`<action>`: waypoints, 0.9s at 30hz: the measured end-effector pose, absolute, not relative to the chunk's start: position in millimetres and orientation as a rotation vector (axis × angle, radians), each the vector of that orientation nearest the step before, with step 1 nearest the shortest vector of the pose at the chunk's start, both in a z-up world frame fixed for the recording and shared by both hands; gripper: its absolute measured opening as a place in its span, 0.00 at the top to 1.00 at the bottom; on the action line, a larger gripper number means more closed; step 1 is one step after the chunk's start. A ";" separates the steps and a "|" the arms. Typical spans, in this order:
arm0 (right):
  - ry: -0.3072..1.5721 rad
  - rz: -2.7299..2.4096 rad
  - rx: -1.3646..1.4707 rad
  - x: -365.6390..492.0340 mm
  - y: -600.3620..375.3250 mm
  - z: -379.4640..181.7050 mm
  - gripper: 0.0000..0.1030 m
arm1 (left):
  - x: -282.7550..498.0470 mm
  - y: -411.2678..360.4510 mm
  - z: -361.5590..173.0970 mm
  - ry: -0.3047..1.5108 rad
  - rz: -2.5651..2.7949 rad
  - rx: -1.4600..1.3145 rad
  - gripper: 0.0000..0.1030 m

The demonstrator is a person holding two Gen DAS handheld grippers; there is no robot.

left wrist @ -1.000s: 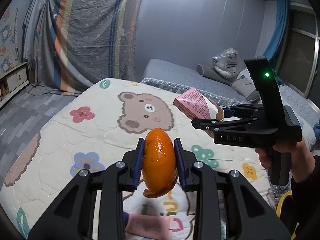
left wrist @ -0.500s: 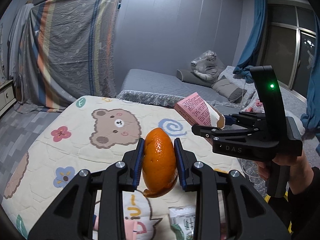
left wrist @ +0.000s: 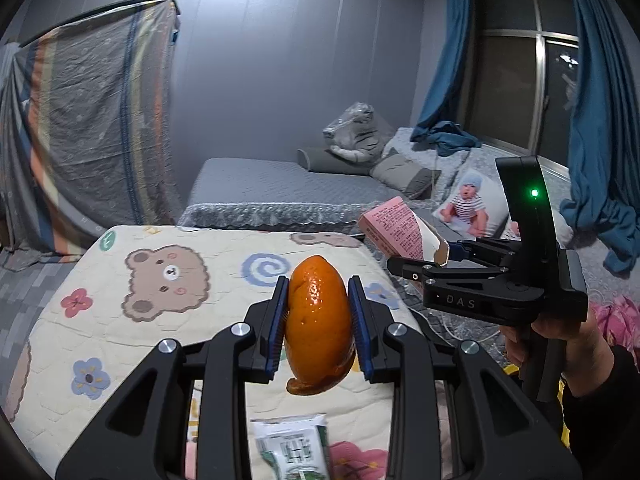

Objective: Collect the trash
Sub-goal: 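Carry the orange and pink box over to the yellow bin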

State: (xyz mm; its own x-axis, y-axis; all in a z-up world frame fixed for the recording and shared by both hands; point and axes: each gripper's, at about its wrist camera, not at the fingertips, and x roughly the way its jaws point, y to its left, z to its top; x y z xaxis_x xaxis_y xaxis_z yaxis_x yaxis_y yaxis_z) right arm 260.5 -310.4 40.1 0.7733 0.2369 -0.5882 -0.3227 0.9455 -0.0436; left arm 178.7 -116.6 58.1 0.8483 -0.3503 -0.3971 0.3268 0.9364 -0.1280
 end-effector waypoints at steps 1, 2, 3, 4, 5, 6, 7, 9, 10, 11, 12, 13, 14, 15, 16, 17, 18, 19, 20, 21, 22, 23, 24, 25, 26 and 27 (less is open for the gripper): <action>0.614 0.292 -0.140 256.6 -317.1 39.6 0.54 | 176.5 -124.5 58.9 0.426 -0.374 -0.049 0.73; 0.612 0.277 -0.131 250.9 -326.5 39.4 0.54 | 174.2 -130.8 59.1 0.425 -0.391 -0.046 0.73; 0.606 0.259 -0.124 245.3 -335.2 39.2 0.54 | 173.2 -135.3 59.6 0.425 -0.401 -0.044 0.73; 0.600 0.237 -0.117 238.3 -345.1 39.0 0.54 | 171.1 -142.9 60.2 0.426 -0.419 -0.038 0.73; 0.595 0.221 -0.110 231.9 -354.0 38.9 0.54 | 169.1 -149.4 60.9 0.425 -0.435 -0.033 0.73; 0.591 0.205 -0.103 225.2 -362.3 38.2 0.54 | 166.8 -155.4 61.2 0.423 -0.447 -0.029 0.73; 0.588 0.192 -0.097 218.8 -369.7 37.2 0.54 | 162.9 -164.1 61.6 0.418 -0.466 -0.019 0.73; 0.578 0.156 -0.081 203.5 -386.7 35.3 0.54 | 158.0 -175.5 62.1 0.414 -0.490 -0.009 0.73; 0.576 0.141 -0.071 195.0 -395.4 33.8 0.54 | 154.2 -183.9 61.9 0.412 -0.510 -0.001 0.73; 0.575 0.125 -0.063 186.4 -403.6 32.2 0.54 | 151.9 -189.2 61.7 0.410 -0.521 0.004 0.73; 0.572 0.103 -0.053 178.3 -412.1 29.5 0.54 | 148.4 -196.7 61.6 0.408 -0.537 0.013 0.73; 0.572 0.081 -0.046 169.1 -420.7 27.0 0.54 | 146.1 -201.6 61.3 0.406 -0.547 0.018 0.73; 0.569 0.066 -0.041 159.2 -428.1 24.4 0.54 | 143.3 -208.0 60.9 0.405 -0.560 0.024 0.73; 0.566 0.046 -0.034 149.0 -436.1 21.1 0.54 | 141.9 -212.4 60.3 0.405 -0.570 0.029 0.73; 0.567 0.022 -0.023 138.8 -444.8 16.7 0.53 | 139.1 -219.4 59.5 0.405 -0.587 0.033 0.73; 0.571 0.002 -0.010 130.7 -452.4 12.3 0.53 | 137.0 -224.6 58.8 0.403 -0.600 0.035 0.73; 0.575 -0.018 0.006 122.2 -460.9 7.7 0.53 | 134.5 -229.5 58.1 0.402 -0.613 0.039 0.73; 0.581 -0.040 0.020 113.0 -469.9 2.1 0.53 | 131.2 -236.0 56.7 0.400 -0.627 0.045 0.73; 0.585 -0.058 0.026 106.9 -475.5 -2.8 0.53 | 128.8 -241.0 55.5 0.400 -0.638 0.049 0.73; 0.590 -0.082 0.033 100.0 -483.6 -8.7 0.53 | 125.8 -248.4 53.8 0.401 -0.658 0.057 0.73; 0.594 -0.102 0.041 92.6 -490.8 -14.4 0.53 | 123.5 -253.9 52.4 0.402 -0.672 0.061 0.73; 0.603 -0.124 0.058 83.6 -499.6 -21.1 0.53 | 122.0 -259.2 50.9 0.405 -0.683 0.062 0.73; 0.606 -0.136 0.068 80.2 -503.8 -25.2 0.53 | 120.5 -264.0 49.5 0.408 -0.694 0.066 0.73; 0.610 -0.157 0.082 72.1 -510.8 -30.9 0.53 | 118.1 -270.1 47.7 0.411 -0.710 0.069 0.73; 0.615 -0.171 0.094 67.0 -515.9 -35.8 0.53 | 115.6 -274.7 46.3 0.413 -0.720 0.072 0.73; 0.620 -0.182 0.106 61.9 -520.0 -41.0 0.53 | 114.0 -279.8 44.4 0.415 -0.730 0.076 0.73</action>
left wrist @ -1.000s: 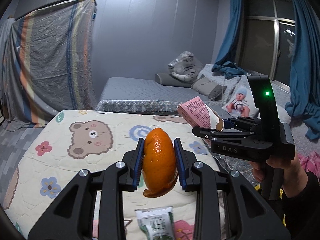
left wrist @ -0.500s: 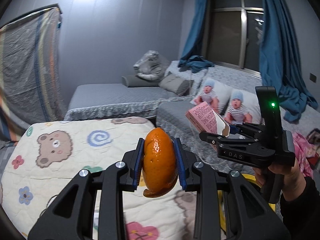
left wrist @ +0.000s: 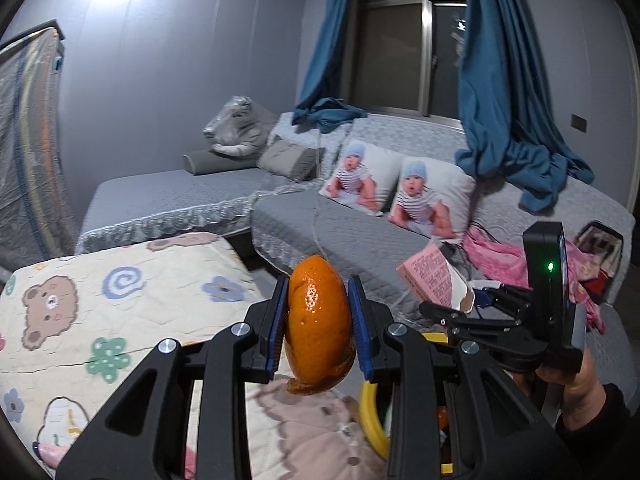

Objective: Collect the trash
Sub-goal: 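Carry the orange and pink box over to the yellow bin, then open both tools to drop the orange and pink box into the bin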

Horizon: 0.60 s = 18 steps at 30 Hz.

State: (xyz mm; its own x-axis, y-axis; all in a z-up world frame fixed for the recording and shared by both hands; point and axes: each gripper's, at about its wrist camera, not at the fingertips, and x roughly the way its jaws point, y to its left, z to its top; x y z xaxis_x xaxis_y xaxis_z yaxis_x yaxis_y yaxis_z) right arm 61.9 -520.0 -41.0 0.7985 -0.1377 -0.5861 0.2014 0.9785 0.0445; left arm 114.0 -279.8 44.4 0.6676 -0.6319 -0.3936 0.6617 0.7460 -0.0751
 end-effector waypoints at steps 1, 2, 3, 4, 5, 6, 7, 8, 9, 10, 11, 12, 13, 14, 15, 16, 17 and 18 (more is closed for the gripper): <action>0.625 -0.195 0.122 56.2 -524.2 -46.5 0.53 | 111.4 -286.6 41.8 0.419 -0.744 0.081 0.73; 0.630 -0.208 0.132 53.3 -527.5 -50.5 0.53 | 109.7 -290.7 40.6 0.423 -0.751 0.084 0.73; 0.634 -0.221 0.140 49.3 -530.6 -54.1 0.53 | 107.7 -295.8 38.9 0.429 -0.763 0.087 0.73; 0.636 -0.234 0.152 44.9 -534.0 -57.9 0.53 | 105.2 -302.2 36.2 0.435 -0.777 0.092 0.73; 0.639 -0.248 0.170 39.0 -537.7 -62.5 0.53 | 103.2 -307.0 34.9 0.437 -0.783 0.096 0.73; 0.644 -0.257 0.183 38.0 -537.3 -63.4 0.53 | 101.1 -310.6 33.2 0.439 -0.791 0.100 0.73; 0.651 -0.269 0.201 31.8 -541.3 -69.2 0.53 | 98.9 -316.2 30.8 0.444 -0.804 0.106 0.73; 0.653 -0.277 0.211 29.0 -543.7 -72.2 0.53 | 96.4 -321.2 28.9 0.447 -0.814 0.110 0.73; 0.656 -0.290 0.219 24.7 -546.1 -76.2 0.53 | 95.2 -323.9 27.9 0.449 -0.820 0.112 0.73; 0.661 -0.302 0.229 20.7 -548.5 -80.0 0.53 | 93.5 -328.1 26.2 0.451 -0.830 0.117 0.73; 0.666 -0.308 0.241 18.3 -550.4 -82.7 0.53 | 91.2 -332.6 23.9 0.455 -0.840 0.122 0.73; 0.673 -0.311 0.255 15.4 -552.8 -86.7 0.53 | 89.6 -337.3 21.1 0.460 -0.853 0.124 0.73; 0.677 -0.314 0.266 13.4 -554.5 -89.0 0.53 | 89.1 -341.4 19.1 0.464 -0.863 0.126 0.73; 0.683 -0.323 0.277 10.2 -557.4 -93.2 0.53 | 88.0 -344.0 17.8 0.468 -0.870 0.128 0.73; 0.687 -0.330 0.284 8.5 -559.6 -95.9 0.53 | 87.2 -348.4 14.7 0.475 -0.879 0.130 0.73; 0.694 -0.337 0.296 5.6 -562.4 -100.0 0.53 | 86.6 -350.2 12.2 0.478 -0.883 0.133 0.73; 0.700 -0.339 0.304 4.7 -564.0 -102.3 0.53 | 86.5 -353.6 9.4 0.481 -0.888 0.138 0.73; 0.706 -0.346 0.310 3.4 -565.5 -105.1 0.53 | 86.4 -357.9 5.4 0.483 -0.896 0.141 0.73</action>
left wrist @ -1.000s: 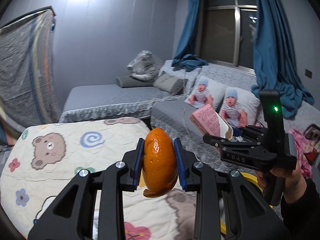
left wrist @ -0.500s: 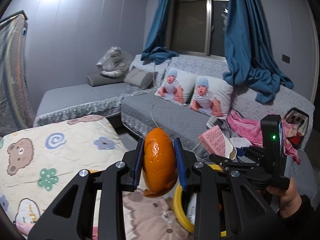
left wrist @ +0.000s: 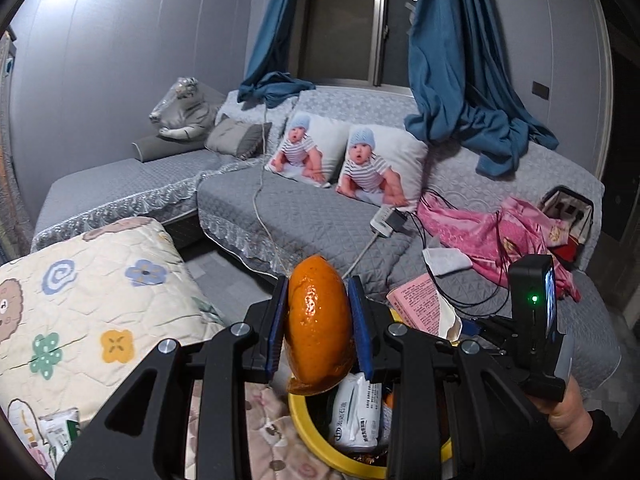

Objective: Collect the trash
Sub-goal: 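Open both tools to drop the orange and pink box into the bin, then move both tools back over the bed toward the tube and milk carton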

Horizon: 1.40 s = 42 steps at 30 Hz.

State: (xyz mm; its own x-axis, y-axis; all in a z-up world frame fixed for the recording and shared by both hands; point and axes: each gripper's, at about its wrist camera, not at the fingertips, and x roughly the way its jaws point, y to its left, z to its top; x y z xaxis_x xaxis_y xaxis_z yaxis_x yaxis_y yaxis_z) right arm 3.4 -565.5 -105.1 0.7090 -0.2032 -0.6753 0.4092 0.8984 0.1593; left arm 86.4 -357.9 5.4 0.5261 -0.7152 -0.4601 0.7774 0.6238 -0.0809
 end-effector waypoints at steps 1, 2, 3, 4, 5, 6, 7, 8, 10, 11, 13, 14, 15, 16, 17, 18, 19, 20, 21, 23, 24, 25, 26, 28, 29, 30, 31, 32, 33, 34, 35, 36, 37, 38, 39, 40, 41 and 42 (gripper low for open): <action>0.713 -0.356 0.309 2.3 -566.7 -107.7 0.53 | 87.3 -363.4 3.2 0.486 -0.899 0.144 0.73; 0.719 -0.365 0.304 2.7 -566.8 -109.1 0.53 | 87.9 -367.9 -0.1 0.492 -0.900 0.150 0.73; 0.722 -0.377 0.296 1.8 -566.9 -110.8 0.53 | 89.0 -371.5 -3.6 0.500 -0.901 0.153 0.73; 0.724 -0.387 0.290 0.9 -566.7 -112.2 0.52 | 90.6 -375.6 -8.1 0.514 -0.902 0.157 0.73; 0.725 -0.389 0.290 0.6 -567.0 -112.9 0.52 | 92.6 -379.5 -12.8 0.530 -0.902 0.160 0.73; 0.728 -0.389 0.296 -0.1 -567.6 -114.3 0.52 | 93.9 -382.6 -16.0 0.541 -0.901 0.164 0.73; 0.730 -0.392 0.300 -0.2 -568.2 -115.3 0.52 | 96.6 -387.1 -21.8 0.559 -0.897 0.172 0.73; 0.736 -0.399 0.300 -0.4 -568.8 -116.6 0.52 | 97.9 -388.9 -25.4 0.570 -0.894 0.176 0.73; 0.746 -0.414 0.296 0.1 -570.8 -118.7 0.52 | 103.3 -393.8 -34.1 0.603 -0.887 0.180 0.73; 0.750 -0.415 0.301 0.5 -571.7 -119.5 0.52 | 105.6 -395.4 -37.9 0.619 -0.884 0.180 0.73; 0.753 -0.415 0.305 0.9 -573.0 -119.7 0.52 | 109.3 -395.0 -43.8 0.646 -0.874 0.173 0.73; 0.755 -0.420 0.300 1.3 -572.8 -119.5 0.52 | 111.3 -395.1 -45.5 0.655 -0.871 0.172 0.72; 0.757 -0.421 0.298 1.8 -572.8 -119.2 0.51 | 113.0 -395.3 -47.5 0.661 -0.864 0.172 0.72; 0.760 -0.423 0.295 2.5 -572.6 -119.2 0.49 | 113.2 -395.7 -48.3 0.663 -0.860 0.173 0.72; 0.767 -0.434 0.288 3.6 -572.4 -119.1 0.47 | 114.7 -395.8 -49.6 0.671 -0.851 0.173 0.71; 0.765 -0.453 0.281 3.7 -572.6 -118.4 0.46 | 116.8 -395.0 -50.8 0.684 -0.841 0.167 0.69; 0.761 -0.465 0.281 3.5 -573.0 -117.8 0.43 | 118.7 -393.1 -51.4 0.695 -0.837 0.157 0.65; 0.761 -0.479 0.286 2.9 -574.9 -116.9 0.43 | 121.0 -389.7 -51.1 0.703 -0.837 0.139 0.62; 0.761 -0.490 0.295 1.9 -577.4 -115.8 0.41 | 122.2 -386.7 -49.8 0.703 -0.827 0.129 0.48; 0.746 -0.523 0.309 -1.7 -581.5 -112.3 0.33 | 123.6 -376.6 -45.4 0.680 -0.810 0.092 0.25; 0.740 -0.538 0.310 -3.9 -583.3 -110.3 0.30 | 124.1 -372.1 -43.5 0.671 -0.808 0.078 0.23; 0.737 -0.546 0.309 -5.5 -584.2 -108.6 0.30 | 125.7 -367.2 -41.6 0.666 -0.801 0.070 0.22; 0.733 -0.549 0.312 -7.1 -584.7 -106.4 0.30 | 128.1 -362.8 -40.2 0.665 -0.793 0.060 0.21; 0.722 -0.556 0.314 -9.7 -584.4 -102.2 0.29 | 134.6 -350.3 -37.2 0.664 -0.776 0.022 0.18; 0.712 -0.555 0.311 -10.4 -582.4 -99.3 0.28 | 137.1 -344.9 -35.6 0.663 -0.767 0.007 0.18; 0.702 -0.548 0.307 -10.7 -579.5 -96.4 0.27 | 140.8 -334.3 -33.1 0.654 -0.754 -0.019 0.16; 0.693 -0.535 0.304 -10.6 -575.6 -93.4 0.27 | 142.8 -326.8 -30.5 0.643 -0.744 -0.032 0.14; 0.685 -0.521 0.302 -9.7 -571.3 -90.5 0.27 | 144.5 -316.8 -27.7 0.623 -0.722 -0.045 0.13; 0.678 -0.504 0.299 -8.3 -566.4 -87.8 0.27 | 146.4 -306.9 -24.5 0.601 -0.696 -0.049 0.12; 0.672 -0.487 0.296 -6.7 -560.8 -84.9 0.26 | 147.7 -297.6 -21.6 0.583 -0.682 -0.053 0.11; 0.665 -0.461 0.292 -3.5 -553.2 -80.9 0.26 | 148.9 -285.5 -18.0 0.558 -0.669 -0.058 0.11; 0.658 -0.440 0.290 -1.3 -546.3 -77.8 0.24 | 150.1 -274.5 -14.1 0.530 -0.650 -0.062 0.10; 0.651 -0.417 0.287 1.9 -538.8 -74.8 0.22 | 151.1 -262.6 -10.1 0.501 -0.621 -0.063 0.08; 0.648 -0.381 0.279 7.6 -527.6 -71.8 0.22 | 152.0 -249.4 -6.7 0.477 -0.591 -0.066 0.08; 0.646 -0.354 0.269 12.2 -517.9 -69.4 0.22 | 153.2 -237.0 -3.8 0.458 -0.572 -0.068 0.08; 0.641 -0.329 0.259 16.9 -507.8 -67.0 0.22 | 154.7 -218.8 -1.1 0.437 -0.546 -0.066 0.08; 0.636 -0.291 0.241 23.3 -494.0 -63.9 0.22 | 156.1 -207.4 0.6 0.426 -0.529 -0.062 0.08; 0.635 -0.259 0.226 28.7 -482.5 -61.5 0.22 | 157.2 -189.2 1.9 0.408 -0.499 -0.053 0.08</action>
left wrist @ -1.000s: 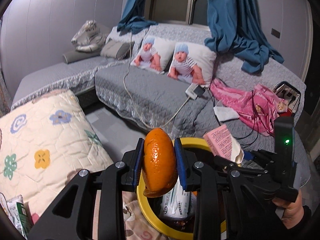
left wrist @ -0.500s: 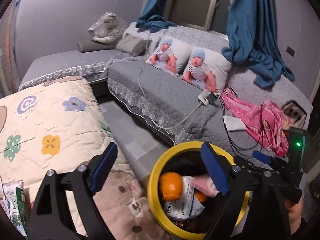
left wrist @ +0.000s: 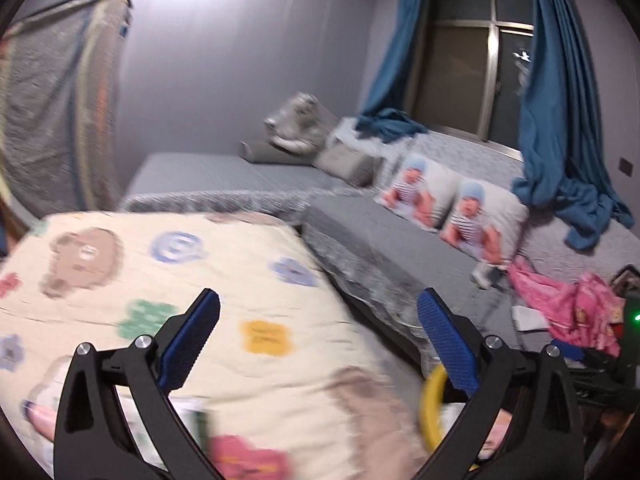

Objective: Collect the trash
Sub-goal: 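Move both tools back over the bed toward the tube and milk carton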

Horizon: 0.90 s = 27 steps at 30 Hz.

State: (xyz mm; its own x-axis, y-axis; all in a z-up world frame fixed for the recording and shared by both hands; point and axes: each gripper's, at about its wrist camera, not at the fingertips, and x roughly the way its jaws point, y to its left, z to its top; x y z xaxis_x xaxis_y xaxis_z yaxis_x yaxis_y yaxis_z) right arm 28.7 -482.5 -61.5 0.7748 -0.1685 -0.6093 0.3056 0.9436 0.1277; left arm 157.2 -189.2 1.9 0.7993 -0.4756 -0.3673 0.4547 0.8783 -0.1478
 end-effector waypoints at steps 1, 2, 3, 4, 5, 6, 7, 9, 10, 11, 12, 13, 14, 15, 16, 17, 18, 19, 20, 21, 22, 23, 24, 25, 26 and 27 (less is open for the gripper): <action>0.634 -0.228 0.209 35.0 -470.1 -58.9 0.22 | 158.7 -177.1 3.4 0.396 -0.481 -0.048 0.08; 0.630 -0.195 0.192 40.7 -456.7 -56.2 0.22 | 159.4 -161.8 3.9 0.381 -0.456 -0.037 0.08; 0.628 -0.162 0.180 46.5 -443.1 -53.9 0.22 | 159.2 -147.6 4.3 0.371 -0.431 -0.025 0.08; 0.630 -0.118 0.175 52.8 -427.5 -52.0 0.22 | 160.2 -129.8 3.8 0.362 -0.403 -0.010 0.08; 0.632 -0.079 0.174 57.9 -414.4 -50.7 0.22 | 160.7 -115.1 3.1 0.357 -0.380 0.004 0.08; 0.634 -0.047 0.172 63.3 -402.3 -49.5 0.22 | 161.4 -96.0 2.1 0.352 -0.344 0.022 0.08; 0.636 -0.022 0.167 67.1 -391.7 -48.4 0.22 | 162.8 -82.2 1.2 0.349 -0.319 0.031 0.08; 0.645 0.040 0.142 77.0 -361.3 -48.3 0.22 | 163.1 -55.6 -3.1 0.354 -0.278 0.053 0.08; 0.653 0.072 0.133 80.4 -346.5 -49.5 0.22 | 163.3 -39.9 -6.8 0.355 -0.252 0.069 0.08; 0.660 0.095 0.127 81.9 -335.9 -50.7 0.22 | 164.5 -27.2 -10.0 0.357 -0.241 0.084 0.08; 0.672 0.128 0.114 84.7 -320.5 -53.0 0.22 | 164.4 -15.8 -12.9 0.359 -0.237 0.098 0.08; 0.681 0.150 0.103 87.1 -308.0 -55.1 0.22 | 165.0 -0.9 -18.1 0.361 -0.244 0.121 0.08; 0.690 0.169 0.094 89.1 -296.9 -57.6 0.22 | 166.4 7.3 -22.3 0.367 -0.245 0.141 0.08; 0.700 0.188 0.088 91.0 -287.0 -60.0 0.22 | 167.1 16.7 -27.3 0.375 -0.237 0.158 0.08; 0.713 0.206 0.087 92.8 -278.1 -62.5 0.22 | 167.1 24.9 -31.6 0.382 -0.240 0.161 0.08; 0.722 0.218 0.086 92.5 -270.7 -65.2 0.22 | 168.4 32.3 -36.3 0.389 -0.240 0.162 0.08; 0.731 0.229 0.087 92.8 -262.9 -68.0 0.22 | 169.5 41.4 -42.7 0.399 -0.233 0.161 0.08; 0.741 0.236 0.086 93.8 -255.8 -70.9 0.22 | 168.6 44.9 -47.1 0.409 -0.230 0.161 0.08; 0.754 0.249 0.085 94.2 -247.7 -74.3 0.22 | 169.1 50.7 -53.6 0.427 -0.222 0.161 0.08; 0.768 0.259 0.086 94.6 -240.7 -77.8 0.22 | 167.7 55.2 -58.5 0.439 -0.219 0.158 0.08; 0.777 0.264 0.085 94.2 -236.6 -80.6 0.22 | 167.3 60.4 -63.7 0.456 -0.226 0.146 0.08; 0.789 0.269 0.079 94.5 -230.3 -83.5 0.22 | 166.5 65.0 -68.3 0.469 -0.229 0.134 0.08; 0.798 0.274 0.073 94.8 -224.7 -86.0 0.22 | 165.8 68.3 -73.3 0.486 -0.235 0.122 0.08; 0.804 0.276 0.069 94.7 -221.4 -88.6 0.22 | 164.9 69.5 -78.0 0.501 -0.244 0.114 0.08; 0.813 0.277 0.065 94.5 -216.3 -90.7 0.22 | 164.4 71.1 -83.2 0.522 -0.255 0.106 0.08; 0.820 0.278 0.062 94.6 -212.9 -92.5 0.22 | 163.9 71.8 -86.3 0.532 -0.257 0.105 0.08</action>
State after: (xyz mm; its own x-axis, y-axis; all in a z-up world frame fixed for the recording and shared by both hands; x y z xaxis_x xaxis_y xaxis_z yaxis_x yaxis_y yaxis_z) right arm 94.6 -212.9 -92.5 0.6483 0.2683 -0.7125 -0.2205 0.9619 0.1616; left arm 163.9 71.8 -86.3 0.8304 -0.2147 -0.5140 0.2692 0.9625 0.0328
